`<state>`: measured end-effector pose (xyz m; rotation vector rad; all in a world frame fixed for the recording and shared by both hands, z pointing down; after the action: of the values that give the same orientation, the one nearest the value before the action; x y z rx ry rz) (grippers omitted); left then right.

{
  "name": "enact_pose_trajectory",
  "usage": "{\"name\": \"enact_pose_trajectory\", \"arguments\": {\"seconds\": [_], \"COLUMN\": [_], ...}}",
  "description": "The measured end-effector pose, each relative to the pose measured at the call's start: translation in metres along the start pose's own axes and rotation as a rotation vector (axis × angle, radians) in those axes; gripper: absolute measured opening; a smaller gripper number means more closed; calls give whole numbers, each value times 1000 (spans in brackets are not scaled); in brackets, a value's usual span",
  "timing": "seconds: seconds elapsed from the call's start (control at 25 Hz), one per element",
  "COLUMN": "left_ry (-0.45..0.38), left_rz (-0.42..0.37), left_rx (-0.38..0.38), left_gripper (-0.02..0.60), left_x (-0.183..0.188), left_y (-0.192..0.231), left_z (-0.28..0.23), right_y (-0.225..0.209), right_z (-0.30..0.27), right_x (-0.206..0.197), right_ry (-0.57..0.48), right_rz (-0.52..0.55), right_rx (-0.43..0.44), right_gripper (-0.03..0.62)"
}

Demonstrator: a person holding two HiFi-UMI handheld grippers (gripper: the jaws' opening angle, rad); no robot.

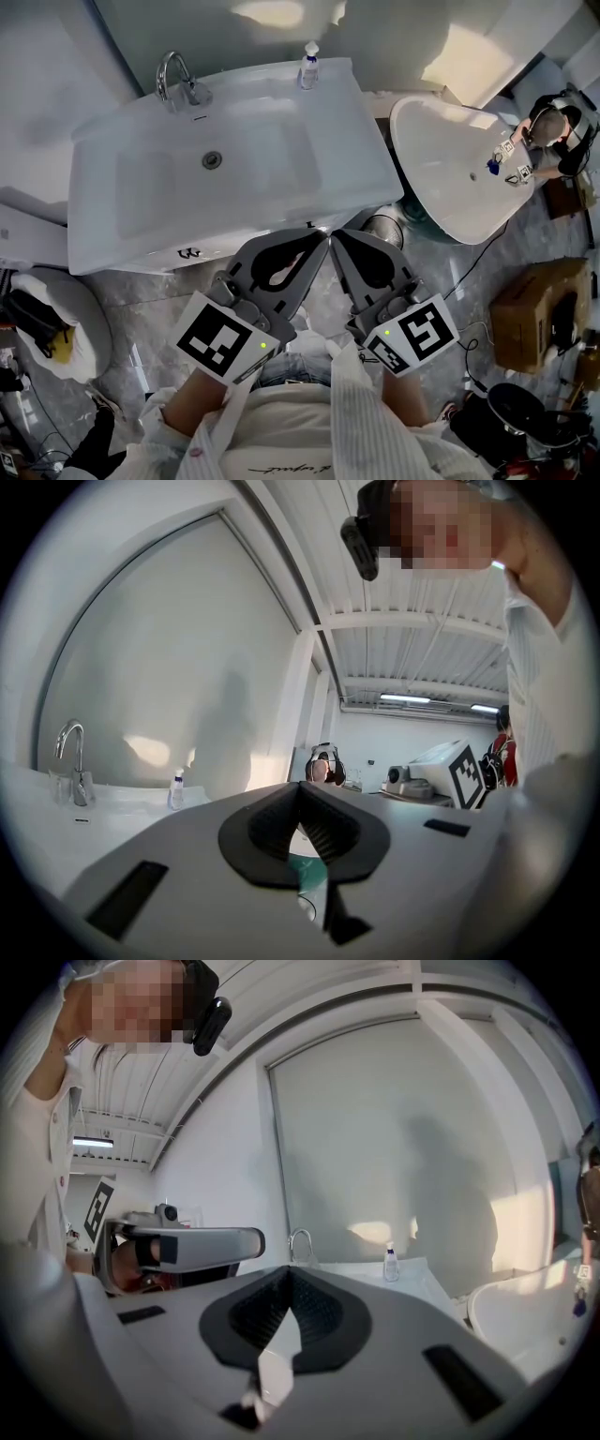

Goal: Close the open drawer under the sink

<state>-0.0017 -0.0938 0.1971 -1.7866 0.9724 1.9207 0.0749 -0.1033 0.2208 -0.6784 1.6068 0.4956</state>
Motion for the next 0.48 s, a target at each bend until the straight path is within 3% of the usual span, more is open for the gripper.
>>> {"name": "enact_pose_trajectory", "arguments": {"seconds": [0.48], "left_ry": [-2], "left_rz": [2], "left_rx": [-14], "left_gripper": [15], "left_x": [0], "left_y": [0], "left_z": [-2], "right_y": [-2], "right_z": [4], "right_x": [0], "right_ry": [7], "right_rz": [2], "right_rx": [-6], "right_gripper": [9]}}
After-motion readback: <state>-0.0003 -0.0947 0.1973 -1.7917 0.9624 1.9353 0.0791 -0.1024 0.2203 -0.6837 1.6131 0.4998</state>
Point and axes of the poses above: the fingertips, and each gripper's own axes: z backward along the fingers, y to its left, x out of its top, the point moved 4 cm from there along z, backward along the fingers, and after that the axes turned 3 degrees about z, right-handed, at the moved point
